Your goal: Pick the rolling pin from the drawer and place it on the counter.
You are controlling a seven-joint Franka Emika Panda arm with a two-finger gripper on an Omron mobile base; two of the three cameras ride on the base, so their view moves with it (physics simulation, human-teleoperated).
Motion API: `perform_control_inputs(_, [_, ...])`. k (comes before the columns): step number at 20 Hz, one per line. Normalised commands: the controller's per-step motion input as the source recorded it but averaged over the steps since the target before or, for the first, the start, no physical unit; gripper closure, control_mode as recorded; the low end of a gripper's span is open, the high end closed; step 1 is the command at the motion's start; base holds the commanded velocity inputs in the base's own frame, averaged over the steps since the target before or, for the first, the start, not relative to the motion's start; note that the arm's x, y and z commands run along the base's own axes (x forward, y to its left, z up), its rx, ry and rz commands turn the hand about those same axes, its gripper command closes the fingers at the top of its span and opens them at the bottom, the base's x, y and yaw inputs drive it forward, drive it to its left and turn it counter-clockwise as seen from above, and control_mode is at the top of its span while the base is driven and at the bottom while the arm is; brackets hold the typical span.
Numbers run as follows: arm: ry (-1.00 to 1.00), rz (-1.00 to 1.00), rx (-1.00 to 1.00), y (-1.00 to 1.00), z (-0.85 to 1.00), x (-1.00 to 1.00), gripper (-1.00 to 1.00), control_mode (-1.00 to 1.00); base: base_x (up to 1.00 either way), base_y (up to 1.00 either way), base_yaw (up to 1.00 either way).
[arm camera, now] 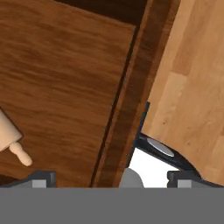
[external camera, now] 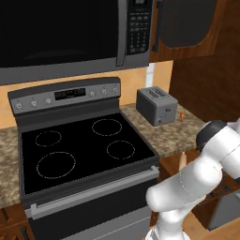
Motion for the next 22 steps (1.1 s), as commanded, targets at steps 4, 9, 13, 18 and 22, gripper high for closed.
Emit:
perform_control_inputs(4, [0.00,0.10,0.00,-0.06,-0.58,0.36,-1.00,-1.00,0.00,0.00,0.00])
perform_control_inputs(9, [0.08,0.03,-0.06,-0.69,-0.50,0.01,-1.00,-1.00,0.00,0.00,0.00])
perform_control_inputs(13, [0.12,0.01,-0.05,-0.91,-0.38,-0.27,-1.00,-1.00,0.00,0.00,0.00])
perform_control_inputs(18, [0.10,0.00,0.00,-1.00,-0.05,-0.83,-1.00,-1.00,0.00,0.00,0.00])
perform_control_inputs(22, [0.00,0.00,0.00,-1.00,0.00,-1.00,-1.00,-1.00,0.00,0.00,0.00])
